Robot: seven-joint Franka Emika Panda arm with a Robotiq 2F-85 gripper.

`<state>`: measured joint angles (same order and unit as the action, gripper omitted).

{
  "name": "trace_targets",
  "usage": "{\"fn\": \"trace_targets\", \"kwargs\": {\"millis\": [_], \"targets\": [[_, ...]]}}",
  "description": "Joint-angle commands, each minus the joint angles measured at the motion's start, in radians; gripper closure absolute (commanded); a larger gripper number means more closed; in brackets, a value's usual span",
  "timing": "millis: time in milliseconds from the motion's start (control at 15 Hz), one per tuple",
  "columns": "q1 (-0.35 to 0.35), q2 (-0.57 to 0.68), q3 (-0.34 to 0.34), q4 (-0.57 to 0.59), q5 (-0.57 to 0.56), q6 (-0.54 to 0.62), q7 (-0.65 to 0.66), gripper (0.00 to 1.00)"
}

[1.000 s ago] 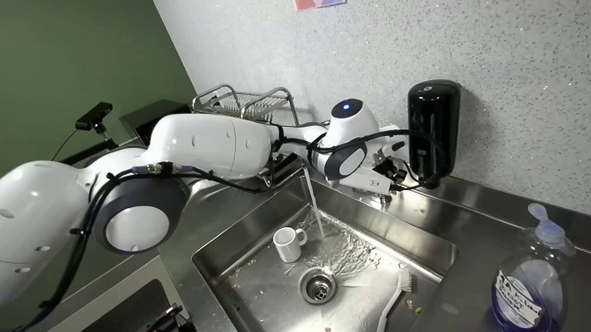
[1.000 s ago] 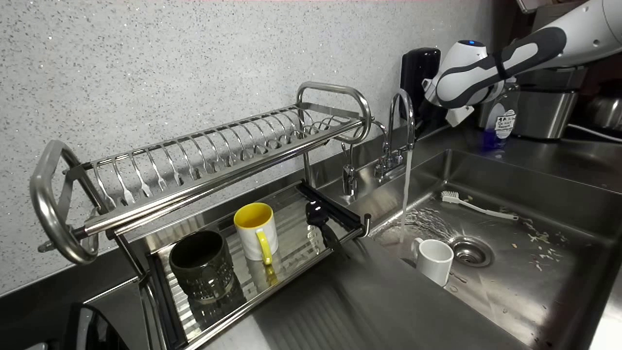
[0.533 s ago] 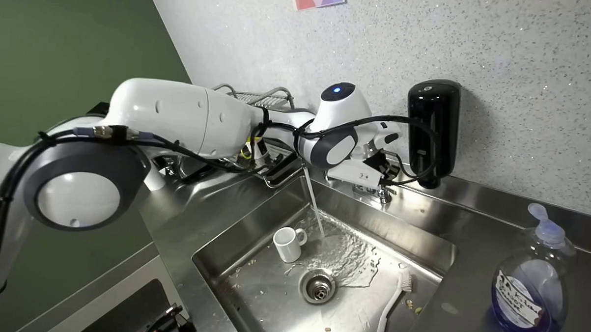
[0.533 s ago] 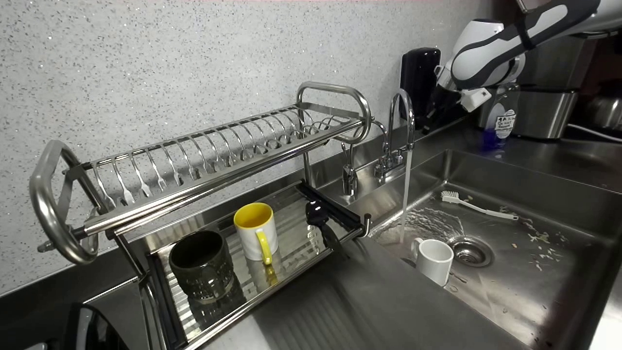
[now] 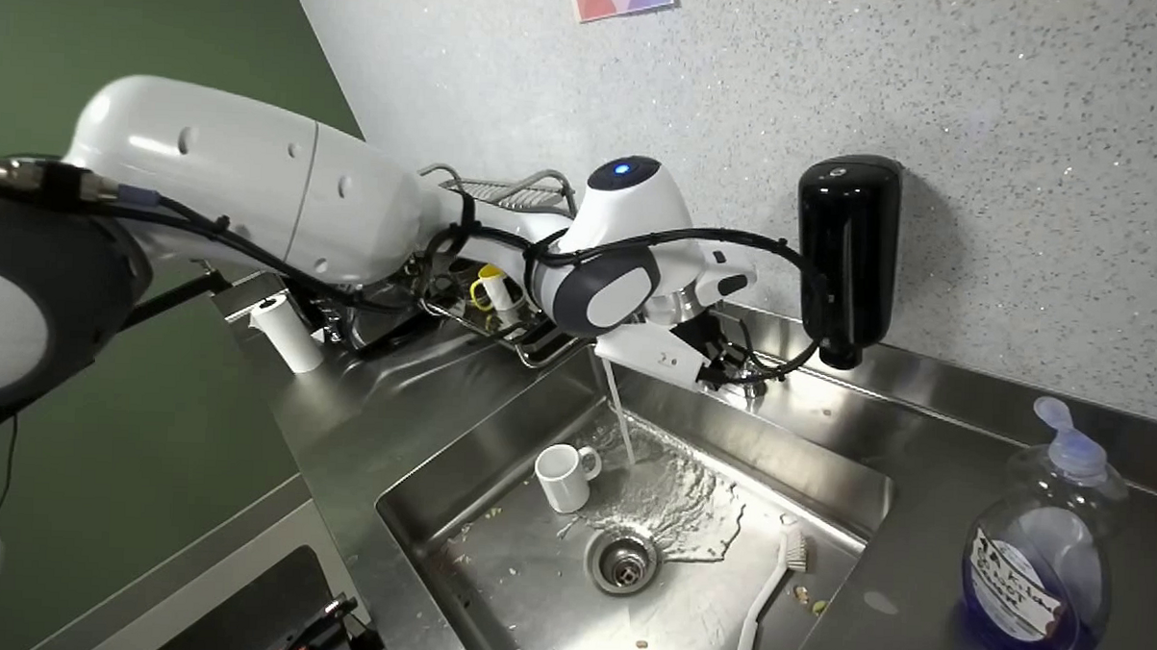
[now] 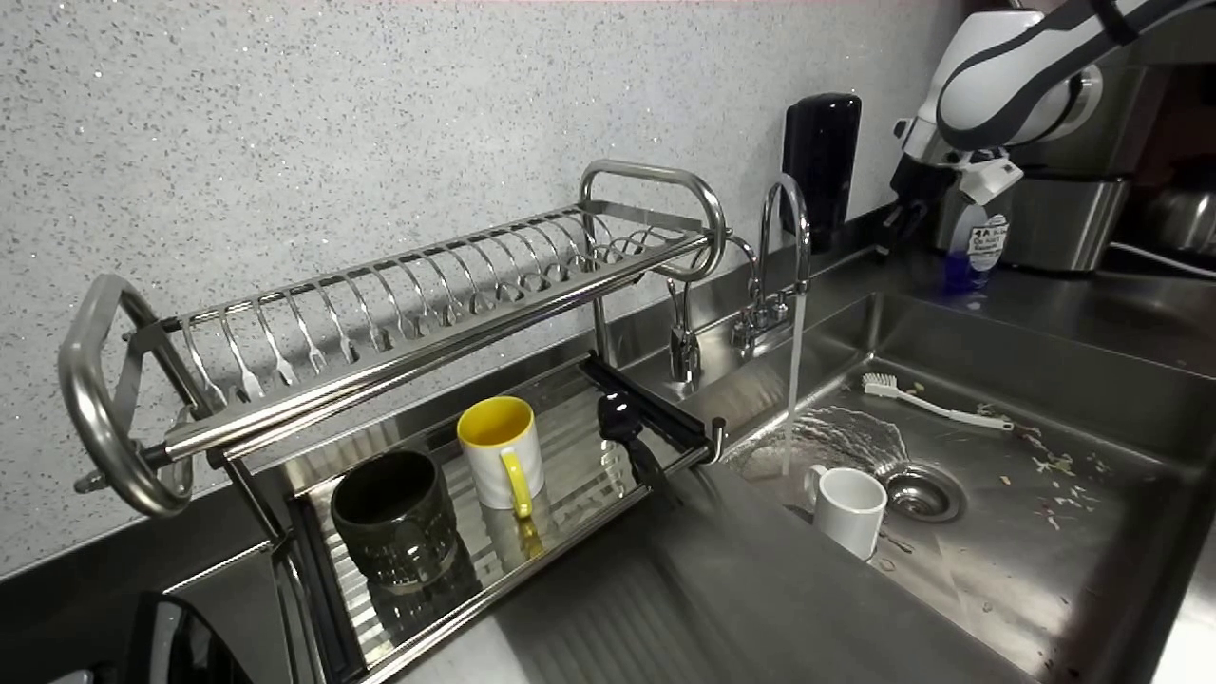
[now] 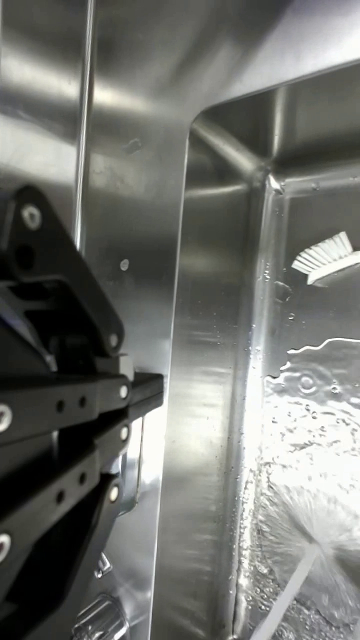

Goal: Push the right tap lever forward

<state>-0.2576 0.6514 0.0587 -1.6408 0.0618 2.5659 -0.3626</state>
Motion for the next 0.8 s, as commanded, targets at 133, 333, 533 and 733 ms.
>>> {"fn": "trace_targets", "kwargs": {"millis": [133, 333, 533, 733], "targets": [[0.004, -0.153, -0.016, -0.200, 0.015, 0.044, 0.018, 1.00], [0.011, -0.187, -0.029, -0.239, 0.010, 0.051, 0.029, 1.00], [0.017, -0.212, -0.045, -0.264, 0.005, 0.047, 0.049, 1.00], [0.023, -0.230, -0.057, -0.282, 0.001, 0.049, 0.062, 1.00]]}}
